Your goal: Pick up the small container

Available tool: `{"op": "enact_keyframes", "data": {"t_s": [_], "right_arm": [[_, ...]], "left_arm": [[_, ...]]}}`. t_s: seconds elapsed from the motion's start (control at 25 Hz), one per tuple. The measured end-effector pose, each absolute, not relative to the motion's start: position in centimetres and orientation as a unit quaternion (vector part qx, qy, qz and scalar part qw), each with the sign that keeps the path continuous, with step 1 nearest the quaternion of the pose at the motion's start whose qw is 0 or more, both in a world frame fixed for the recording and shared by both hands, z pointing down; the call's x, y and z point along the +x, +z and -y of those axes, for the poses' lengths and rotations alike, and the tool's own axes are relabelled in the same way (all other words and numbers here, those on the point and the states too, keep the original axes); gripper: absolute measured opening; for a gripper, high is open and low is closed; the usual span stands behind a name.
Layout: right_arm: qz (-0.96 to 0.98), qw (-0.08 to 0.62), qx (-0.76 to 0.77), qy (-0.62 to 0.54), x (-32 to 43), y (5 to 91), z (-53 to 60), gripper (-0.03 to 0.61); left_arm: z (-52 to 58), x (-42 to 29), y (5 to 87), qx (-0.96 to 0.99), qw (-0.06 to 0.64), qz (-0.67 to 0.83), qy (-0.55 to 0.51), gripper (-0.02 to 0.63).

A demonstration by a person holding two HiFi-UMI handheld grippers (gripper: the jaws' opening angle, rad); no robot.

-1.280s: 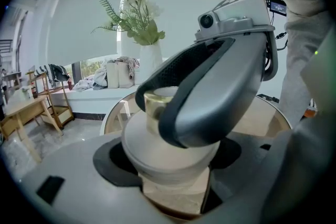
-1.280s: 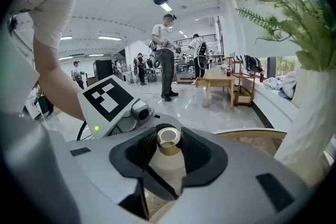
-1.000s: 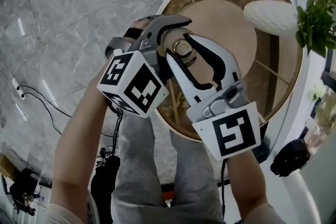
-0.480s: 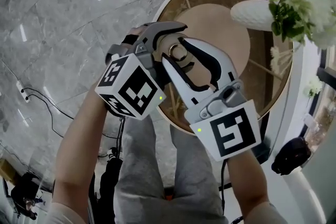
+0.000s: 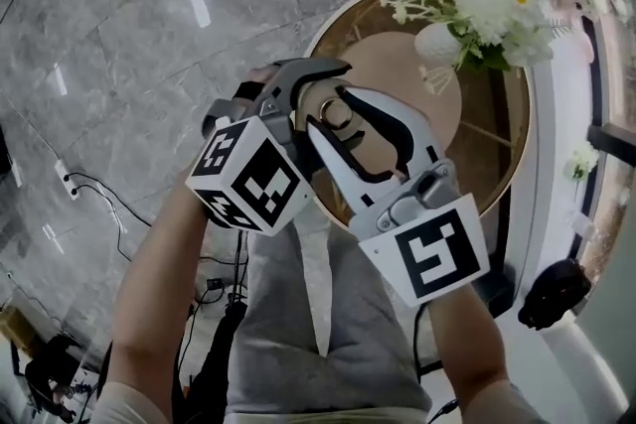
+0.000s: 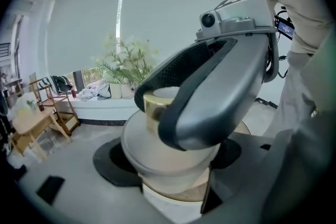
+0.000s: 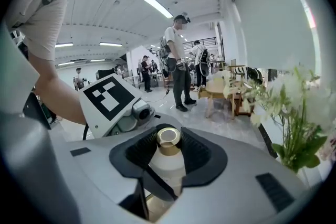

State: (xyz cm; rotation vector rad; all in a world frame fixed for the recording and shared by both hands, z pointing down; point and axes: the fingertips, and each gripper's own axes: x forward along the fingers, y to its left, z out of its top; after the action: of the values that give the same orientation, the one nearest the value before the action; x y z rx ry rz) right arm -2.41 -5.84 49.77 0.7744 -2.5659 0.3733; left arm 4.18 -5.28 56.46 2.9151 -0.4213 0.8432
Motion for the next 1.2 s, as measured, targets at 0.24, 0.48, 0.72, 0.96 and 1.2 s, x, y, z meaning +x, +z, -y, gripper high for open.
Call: {"op": "enact_keyframes", "data": {"t_s": [0.24,0.48,0.72,0.96,1.2], "right_arm": [[0.933,0.198,0.276,0.119,-3.1,42.7,5.4,0.138],[0.937,0.196,0.275,0.094,-3.0,35.4,5.4,0.138],[0.937,0.195,0.277,0.082,-3.1,27.9,5.1,0.138],[0.942,0.183,0.275,0.053,-3.1,19.7,4.6,0.138],[0.949,0.157,0.271,0.032,-2.9,11.6,3.1,0.138]], "left_arm": [[4.6,3.7,49.8,0.95,0.045,0.14,0.275,0.333],[4.9,4.0,42.4,0.952,0.036,0.149,0.265,0.333],[4.7,3.9,34.9,0.954,0.034,0.152,0.256,0.333],[4.7,3.8,26.7,0.954,0.013,0.162,0.251,0.333],[3.5,4.1,18.9,0.953,0.007,0.171,0.252,0.333]]}}
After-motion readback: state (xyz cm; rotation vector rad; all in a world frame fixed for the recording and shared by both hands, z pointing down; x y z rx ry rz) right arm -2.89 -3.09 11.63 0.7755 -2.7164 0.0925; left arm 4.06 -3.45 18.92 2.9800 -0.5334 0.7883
